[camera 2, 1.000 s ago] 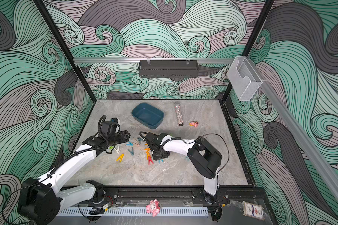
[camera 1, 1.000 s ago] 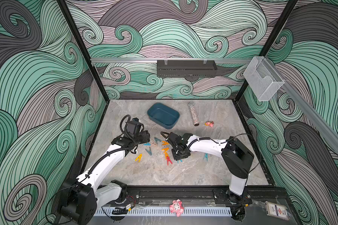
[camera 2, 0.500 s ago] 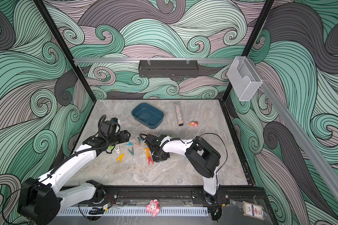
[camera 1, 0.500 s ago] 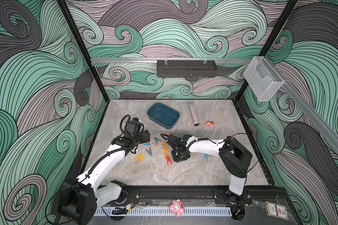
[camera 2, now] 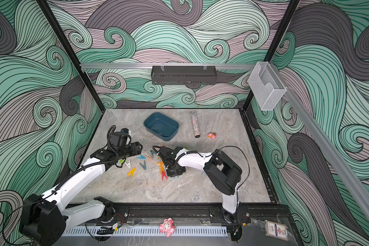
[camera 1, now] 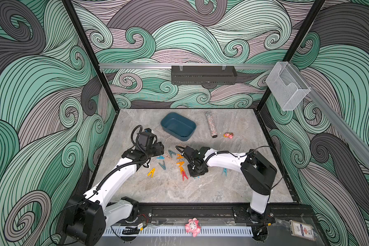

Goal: Put the clothespins into the storage box
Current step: Pick up the clothespin from the center of the board, then place the clothespin in the storage box.

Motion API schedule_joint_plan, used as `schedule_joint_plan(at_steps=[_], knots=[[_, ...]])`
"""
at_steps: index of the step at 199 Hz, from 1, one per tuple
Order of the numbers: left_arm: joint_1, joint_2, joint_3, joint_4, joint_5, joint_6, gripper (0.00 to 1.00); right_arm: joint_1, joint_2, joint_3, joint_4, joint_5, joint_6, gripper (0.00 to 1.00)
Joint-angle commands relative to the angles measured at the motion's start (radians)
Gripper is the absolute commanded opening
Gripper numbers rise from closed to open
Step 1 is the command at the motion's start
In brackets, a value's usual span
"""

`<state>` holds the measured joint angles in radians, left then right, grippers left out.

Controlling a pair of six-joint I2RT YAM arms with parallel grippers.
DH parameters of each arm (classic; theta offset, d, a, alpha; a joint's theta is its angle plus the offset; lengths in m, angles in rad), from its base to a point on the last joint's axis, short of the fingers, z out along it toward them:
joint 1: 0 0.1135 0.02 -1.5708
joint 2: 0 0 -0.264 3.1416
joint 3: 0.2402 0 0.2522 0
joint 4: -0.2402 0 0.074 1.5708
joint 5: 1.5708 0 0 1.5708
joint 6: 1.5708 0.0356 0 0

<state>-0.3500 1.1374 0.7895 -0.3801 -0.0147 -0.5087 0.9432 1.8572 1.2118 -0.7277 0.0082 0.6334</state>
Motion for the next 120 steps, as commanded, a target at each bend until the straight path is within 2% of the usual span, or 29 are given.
schedule_joint_plan(at_steps=[1,25,63,120], knots=[[-0.005,0.004,0.017,0.005,-0.011,-0.006,0.64,-0.026,-0.041,0.051,-0.028,0.045,-0.021,0.24],[-0.006,0.002,0.013,0.007,-0.014,-0.009,0.64,-0.087,-0.011,0.155,-0.029,0.066,-0.085,0.24],[-0.006,0.022,0.001,0.015,-0.006,-0.007,0.63,-0.224,0.115,0.452,-0.028,0.070,-0.161,0.24],[-0.030,0.084,-0.010,0.015,0.008,-0.009,0.62,-0.318,0.358,0.876,-0.080,0.066,-0.192,0.22]])
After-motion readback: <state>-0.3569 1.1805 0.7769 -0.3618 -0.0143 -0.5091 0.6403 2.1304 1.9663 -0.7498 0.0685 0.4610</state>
